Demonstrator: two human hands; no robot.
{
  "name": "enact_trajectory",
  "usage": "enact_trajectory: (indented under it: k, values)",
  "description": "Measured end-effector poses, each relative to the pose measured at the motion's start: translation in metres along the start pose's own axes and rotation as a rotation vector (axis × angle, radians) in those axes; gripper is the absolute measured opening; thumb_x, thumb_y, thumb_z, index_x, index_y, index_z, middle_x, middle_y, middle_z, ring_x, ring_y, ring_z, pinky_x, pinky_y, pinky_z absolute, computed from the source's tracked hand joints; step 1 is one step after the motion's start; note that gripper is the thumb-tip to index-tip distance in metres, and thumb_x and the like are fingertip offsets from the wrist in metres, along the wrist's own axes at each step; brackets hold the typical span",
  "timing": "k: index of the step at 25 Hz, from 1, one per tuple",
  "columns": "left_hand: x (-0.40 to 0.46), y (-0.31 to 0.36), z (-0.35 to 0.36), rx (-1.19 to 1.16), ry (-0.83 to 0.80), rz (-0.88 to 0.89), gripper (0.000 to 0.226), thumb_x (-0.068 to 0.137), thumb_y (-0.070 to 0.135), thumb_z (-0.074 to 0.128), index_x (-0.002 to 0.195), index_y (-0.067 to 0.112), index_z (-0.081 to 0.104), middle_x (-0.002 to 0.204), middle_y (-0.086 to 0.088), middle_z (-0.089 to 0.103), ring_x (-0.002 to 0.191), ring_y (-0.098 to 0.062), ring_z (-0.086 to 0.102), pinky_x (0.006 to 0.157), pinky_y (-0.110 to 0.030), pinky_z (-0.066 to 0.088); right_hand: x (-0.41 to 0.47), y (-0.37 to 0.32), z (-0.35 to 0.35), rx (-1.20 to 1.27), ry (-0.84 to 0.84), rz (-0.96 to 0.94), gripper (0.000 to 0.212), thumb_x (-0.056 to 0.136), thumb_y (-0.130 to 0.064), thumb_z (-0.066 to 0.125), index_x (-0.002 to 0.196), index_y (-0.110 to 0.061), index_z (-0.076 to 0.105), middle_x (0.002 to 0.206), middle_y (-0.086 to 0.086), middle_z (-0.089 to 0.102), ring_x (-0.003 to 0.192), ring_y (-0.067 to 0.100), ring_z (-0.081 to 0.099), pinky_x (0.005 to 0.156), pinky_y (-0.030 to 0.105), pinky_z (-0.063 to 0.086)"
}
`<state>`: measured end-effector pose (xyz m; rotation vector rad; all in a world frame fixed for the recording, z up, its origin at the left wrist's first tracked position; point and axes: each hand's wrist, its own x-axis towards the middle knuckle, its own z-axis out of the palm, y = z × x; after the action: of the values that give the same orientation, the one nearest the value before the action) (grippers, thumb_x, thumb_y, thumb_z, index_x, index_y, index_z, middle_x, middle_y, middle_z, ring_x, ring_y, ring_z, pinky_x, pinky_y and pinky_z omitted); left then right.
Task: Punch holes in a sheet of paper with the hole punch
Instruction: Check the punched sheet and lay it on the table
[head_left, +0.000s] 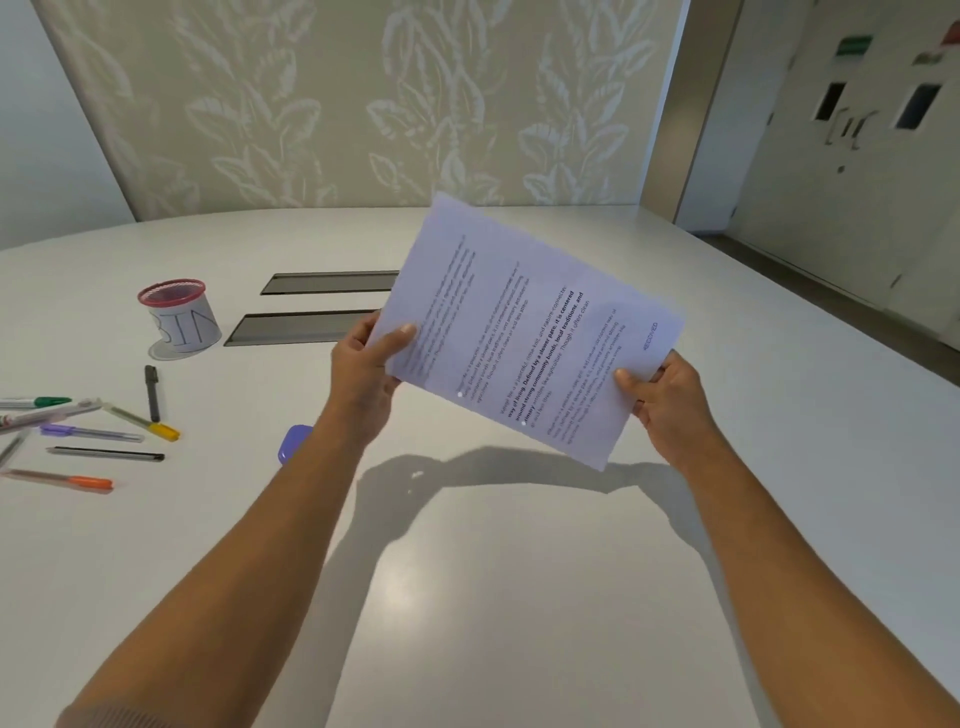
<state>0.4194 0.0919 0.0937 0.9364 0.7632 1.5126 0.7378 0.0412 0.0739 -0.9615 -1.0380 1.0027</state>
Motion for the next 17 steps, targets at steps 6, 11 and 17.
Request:
enact_trajectory:
  k: [6,11,17]
  values:
    - [0.003,0.019,-0.005,0.495,-0.173,0.065,0.023,0.083,0.008,0.071,0.105,0.013,0.066,0.105,-0.002,0.074,0.091,-0.024,0.072,0.075,-0.037,0.058,0.006,-0.016,0.002,-0.182,0.036,-0.05,0.033,0.088,0.006,0.06,0.119,-0.007,0.058,0.12,0.012,0.066,0.106,0.029,0.066,0.086,0.044,0.056]
    - [-0.008,0.016,0.002,0.567,-0.045,0.161,0.027,0.077,0.022,0.065,0.103,0.023,0.055,0.111,-0.001,0.066,0.094,-0.023,0.068,0.077,-0.036,0.058,0.011,-0.022,0.014,-0.27,0.09,-0.18,0.032,0.089,-0.003,0.065,0.117,-0.016,0.056,0.116,0.002,0.066,0.095,0.012,0.068,0.076,0.028,0.058]
    - [-0.033,-0.023,-0.018,0.627,0.005,0.166,0.039,0.078,0.008,0.066,0.113,0.018,0.053,0.112,-0.007,0.064,0.1,-0.025,0.065,0.082,-0.046,0.058,-0.001,0.023,0.011,-0.328,0.075,-0.056,0.027,0.086,-0.001,0.068,0.107,-0.016,0.061,0.108,0.005,0.07,0.096,0.023,0.069,0.083,0.041,0.058]
